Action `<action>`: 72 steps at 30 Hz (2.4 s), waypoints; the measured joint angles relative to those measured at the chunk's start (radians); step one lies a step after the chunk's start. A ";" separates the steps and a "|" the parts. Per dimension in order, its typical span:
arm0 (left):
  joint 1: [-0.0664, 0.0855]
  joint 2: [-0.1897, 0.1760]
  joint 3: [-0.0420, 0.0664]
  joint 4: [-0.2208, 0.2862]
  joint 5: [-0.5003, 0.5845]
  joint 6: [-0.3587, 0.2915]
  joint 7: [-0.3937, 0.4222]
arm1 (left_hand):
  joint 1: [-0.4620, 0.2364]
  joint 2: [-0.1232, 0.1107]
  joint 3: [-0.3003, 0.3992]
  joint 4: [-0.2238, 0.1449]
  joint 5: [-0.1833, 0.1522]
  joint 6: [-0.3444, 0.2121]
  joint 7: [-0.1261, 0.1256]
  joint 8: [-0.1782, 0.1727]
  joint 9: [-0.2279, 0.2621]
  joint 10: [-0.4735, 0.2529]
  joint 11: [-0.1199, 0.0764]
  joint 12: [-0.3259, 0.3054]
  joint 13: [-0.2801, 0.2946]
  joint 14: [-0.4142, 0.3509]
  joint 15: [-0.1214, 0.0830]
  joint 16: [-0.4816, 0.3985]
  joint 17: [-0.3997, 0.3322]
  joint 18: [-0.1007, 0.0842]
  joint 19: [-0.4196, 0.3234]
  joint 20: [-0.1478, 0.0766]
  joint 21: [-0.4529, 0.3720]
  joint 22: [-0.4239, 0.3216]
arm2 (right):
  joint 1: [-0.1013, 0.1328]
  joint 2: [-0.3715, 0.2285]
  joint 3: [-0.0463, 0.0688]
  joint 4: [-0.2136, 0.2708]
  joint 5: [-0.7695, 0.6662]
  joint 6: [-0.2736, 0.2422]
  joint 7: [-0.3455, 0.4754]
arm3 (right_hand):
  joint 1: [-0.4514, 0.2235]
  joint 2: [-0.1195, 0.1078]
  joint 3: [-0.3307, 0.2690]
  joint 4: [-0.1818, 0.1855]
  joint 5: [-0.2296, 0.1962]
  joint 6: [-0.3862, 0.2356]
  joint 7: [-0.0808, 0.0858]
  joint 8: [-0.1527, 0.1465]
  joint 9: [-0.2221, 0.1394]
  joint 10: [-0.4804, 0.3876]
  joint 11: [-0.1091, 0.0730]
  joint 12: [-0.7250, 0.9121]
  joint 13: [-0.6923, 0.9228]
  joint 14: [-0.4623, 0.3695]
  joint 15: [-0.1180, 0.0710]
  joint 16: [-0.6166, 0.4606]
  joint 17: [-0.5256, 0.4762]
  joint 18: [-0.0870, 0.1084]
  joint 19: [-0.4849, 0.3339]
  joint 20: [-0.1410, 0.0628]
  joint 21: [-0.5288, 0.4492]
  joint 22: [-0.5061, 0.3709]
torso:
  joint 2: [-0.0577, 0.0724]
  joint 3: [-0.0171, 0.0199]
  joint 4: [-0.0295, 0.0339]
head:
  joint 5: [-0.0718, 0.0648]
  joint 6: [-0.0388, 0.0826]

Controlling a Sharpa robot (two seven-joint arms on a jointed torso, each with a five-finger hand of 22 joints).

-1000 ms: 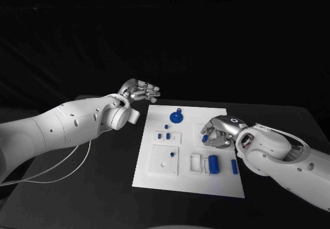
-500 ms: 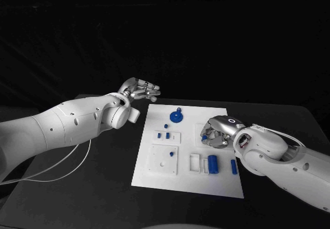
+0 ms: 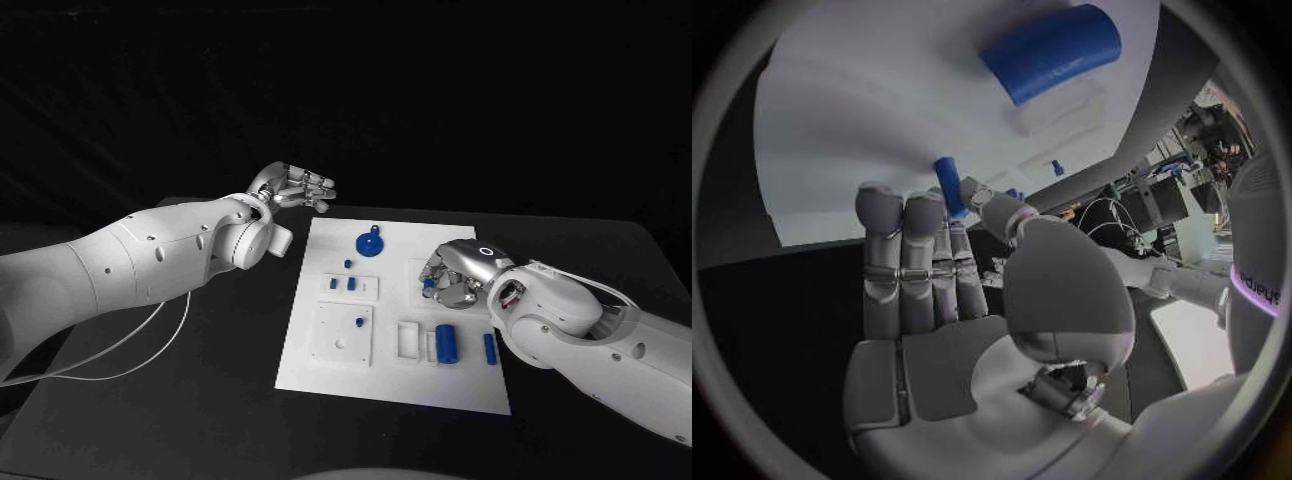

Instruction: Assemble the parts on the task board

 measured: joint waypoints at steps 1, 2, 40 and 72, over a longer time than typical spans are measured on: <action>0.000 0.000 0.000 -0.001 0.000 0.000 0.000 | 0.000 0.000 0.000 0.000 0.000 0.000 0.000 0.000 0.000 0.000 0.000 0.000 0.000 0.000 0.000 0.000 0.000 0.000 0.000 0.000 0.000 0.000 | 0.000 -0.002 0.000 0.004 0.000 -0.004 -0.001 | -0.001 -0.001 0.000 0.000 0.000 0.000 0.000 0.000 0.002 0.000 0.000 0.000 0.001 -0.001 -0.001 0.000 0.000 0.001 0.000 0.000 0.000 0.000 | 0.000 0.0000 0.0000 | 0.000 0.000; 0.000 0.000 0.000 -0.002 0.000 0.000 0.000 | 0.000 0.000 0.000 0.000 0.000 0.000 0.000 0.000 0.000 0.000 0.000 0.000 0.000 0.000 0.000 0.000 0.000 0.000 0.000 0.000 0.000 0.000 | 0.000 -0.004 0.000 0.007 0.001 -0.007 -0.002 | -0.001 -0.001 0.000 0.000 0.000 0.000 0.000 0.000 0.005 0.000 0.000 0.000 0.002 -0.002 -0.002 0.000 0.000 0.002 0.000 0.000 0.000 0.000 | 0.000 0.0000 0.0001 | 0.000 0.000; -0.001 0.016 0.000 -0.020 0.001 0.003 0.000 | 0.000 0.000 -0.003 -0.003 0.000 0.000 0.000 0.000 0.000 0.000 0.000 0.000 0.000 0.000 0.000 0.000 0.001 0.000 0.000 0.000 0.000 0.000 | 0.000 0.125 -0.076 0.143 0.041 -0.099 0.038 | 0.004 -0.005 -0.003 0.011 -0.001 0.005 0.001 -0.003 0.002 0.007 0.000 -0.001 -0.007 -0.002 -0.001 -0.009 0.008 0.005 0.000 -0.007 0.002 0.005 | 0.000 -0.0004 0.0012 | 0.059 -0.007; -0.003 0.020 0.000 -0.019 0.003 0.010 -0.001 | 0.000 0.000 -0.003 -0.003 0.000 0.000 0.000 0.000 0.000 0.000 0.000 0.000 0.000 0.000 0.000 0.000 0.000 0.000 0.000 0.000 0.000 0.000 | -0.024 0.189 -0.147 0.082 -0.042 -0.086 0.063 | 0.004 -0.005 -0.013 0.002 -0.006 0.006 -0.001 -0.002 -0.002 0.010 -0.007 -0.005 -0.006 0.003 -0.002 -0.013 0.013 0.005 0.000 -0.006 0.002 0.009 | 0.000 -0.0004 0.0006 | 0.092 -0.035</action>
